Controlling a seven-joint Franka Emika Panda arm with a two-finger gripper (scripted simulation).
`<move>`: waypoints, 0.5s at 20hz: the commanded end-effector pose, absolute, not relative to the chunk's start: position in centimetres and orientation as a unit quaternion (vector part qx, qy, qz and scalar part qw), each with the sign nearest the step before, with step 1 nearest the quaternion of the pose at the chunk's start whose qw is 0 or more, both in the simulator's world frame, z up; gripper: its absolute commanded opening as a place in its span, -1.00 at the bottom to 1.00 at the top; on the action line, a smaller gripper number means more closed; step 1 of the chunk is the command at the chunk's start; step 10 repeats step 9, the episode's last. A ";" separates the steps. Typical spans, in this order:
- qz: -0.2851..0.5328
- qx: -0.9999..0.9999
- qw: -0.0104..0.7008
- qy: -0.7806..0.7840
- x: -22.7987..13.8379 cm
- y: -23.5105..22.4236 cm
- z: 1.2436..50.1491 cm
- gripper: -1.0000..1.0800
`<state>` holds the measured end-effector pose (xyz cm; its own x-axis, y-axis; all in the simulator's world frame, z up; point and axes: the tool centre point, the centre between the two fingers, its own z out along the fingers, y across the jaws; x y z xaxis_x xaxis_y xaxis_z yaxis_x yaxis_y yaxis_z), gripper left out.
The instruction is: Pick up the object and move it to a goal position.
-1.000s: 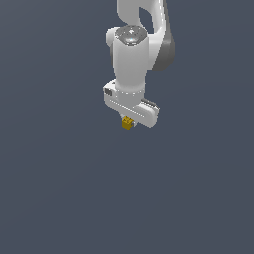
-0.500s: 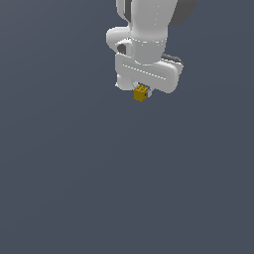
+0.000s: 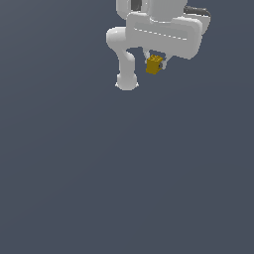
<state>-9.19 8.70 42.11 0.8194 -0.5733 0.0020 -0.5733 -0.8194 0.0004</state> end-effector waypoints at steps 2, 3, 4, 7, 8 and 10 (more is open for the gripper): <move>0.000 0.954 0.001 -0.301 -9.7 9.4 43.9 -1.00; 0.000 0.954 0.001 -0.301 -9.8 9.6 44.2 -1.00; 0.000 0.954 0.000 -0.301 -9.9 9.7 44.5 -1.00; 0.000 0.954 0.000 -0.301 -10.0 10.0 45.0 -1.00; 0.000 0.954 0.000 -0.301 -10.0 10.0 45.1 -1.00; 0.000 0.954 0.000 -0.301 -10.0 10.0 45.1 -1.00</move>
